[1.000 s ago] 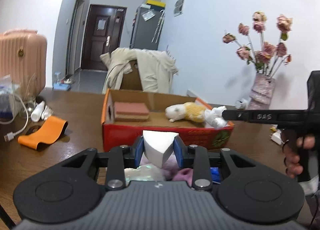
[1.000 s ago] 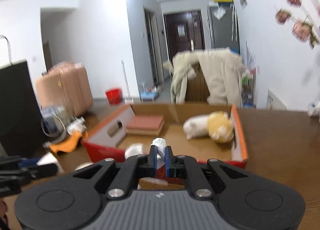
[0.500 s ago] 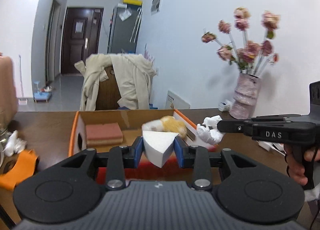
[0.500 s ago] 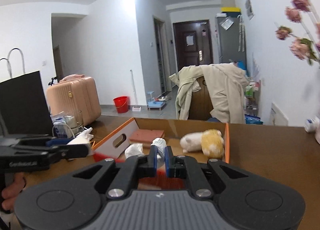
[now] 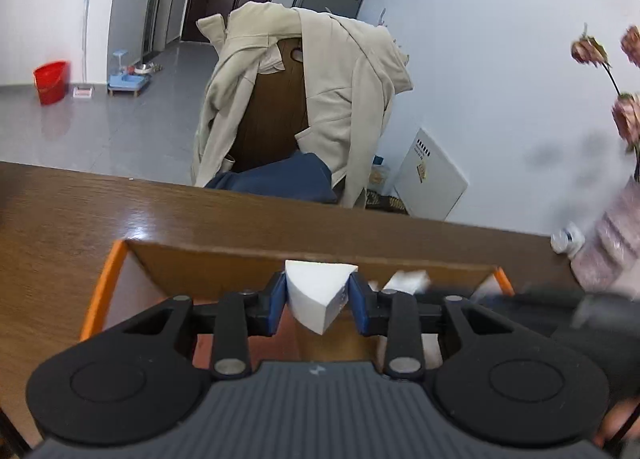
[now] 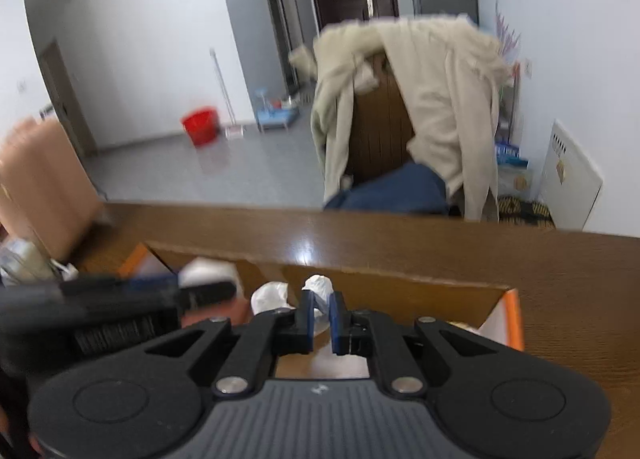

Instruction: Organize soft objects

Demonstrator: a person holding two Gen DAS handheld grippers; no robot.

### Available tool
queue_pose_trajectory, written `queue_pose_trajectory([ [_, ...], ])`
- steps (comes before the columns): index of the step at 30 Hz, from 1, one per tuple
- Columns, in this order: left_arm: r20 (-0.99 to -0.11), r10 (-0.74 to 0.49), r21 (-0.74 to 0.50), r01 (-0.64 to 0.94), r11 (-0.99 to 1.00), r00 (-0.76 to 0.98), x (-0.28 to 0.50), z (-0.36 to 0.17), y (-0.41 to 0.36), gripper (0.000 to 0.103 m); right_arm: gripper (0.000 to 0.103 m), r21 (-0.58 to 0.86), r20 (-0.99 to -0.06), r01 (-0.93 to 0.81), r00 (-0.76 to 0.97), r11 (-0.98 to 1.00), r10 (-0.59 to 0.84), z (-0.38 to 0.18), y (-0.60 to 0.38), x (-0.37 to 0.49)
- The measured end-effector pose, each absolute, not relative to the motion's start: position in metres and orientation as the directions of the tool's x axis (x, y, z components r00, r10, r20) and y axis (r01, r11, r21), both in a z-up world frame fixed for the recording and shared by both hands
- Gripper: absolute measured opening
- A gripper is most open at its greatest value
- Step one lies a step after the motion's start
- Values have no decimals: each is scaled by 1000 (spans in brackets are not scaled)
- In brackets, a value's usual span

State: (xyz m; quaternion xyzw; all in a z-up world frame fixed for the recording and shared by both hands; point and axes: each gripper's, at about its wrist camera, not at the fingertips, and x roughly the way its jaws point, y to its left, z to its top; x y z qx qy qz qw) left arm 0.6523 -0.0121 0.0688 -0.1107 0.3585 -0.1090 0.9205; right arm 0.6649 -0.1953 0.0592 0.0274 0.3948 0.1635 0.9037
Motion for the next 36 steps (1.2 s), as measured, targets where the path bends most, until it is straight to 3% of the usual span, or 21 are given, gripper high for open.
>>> queue_pose_trajectory([
  [4,-663,-287,-245,162,956,692,670,58,-30,37,19,249,-723,-284,581,926,373,31,-190,673],
  [7,-688,-277,-219,172,960,671,672,48,-40,53,22,246,-725,-274,584,930,364,29,-194,665],
  [9,-690,-272,-212,171,962,671,670,46,-40,60,32,246,-722,-295,580,923,378,38,-198,656],
  [16,-648,-243,-184,161,970,721,639,94,-25,72,40,180,-659,-306,668,935,346,104,-233,613],
  [19,-623,-232,-169,161,972,747,612,124,-17,78,50,147,-621,-291,716,945,317,132,-251,590],
  [28,-552,-190,-103,160,982,812,499,186,6,84,57,100,-553,-309,773,946,311,177,-289,497],
  [36,-404,-232,-131,195,972,885,361,211,26,94,65,46,-476,-368,809,929,344,187,-297,387],
])
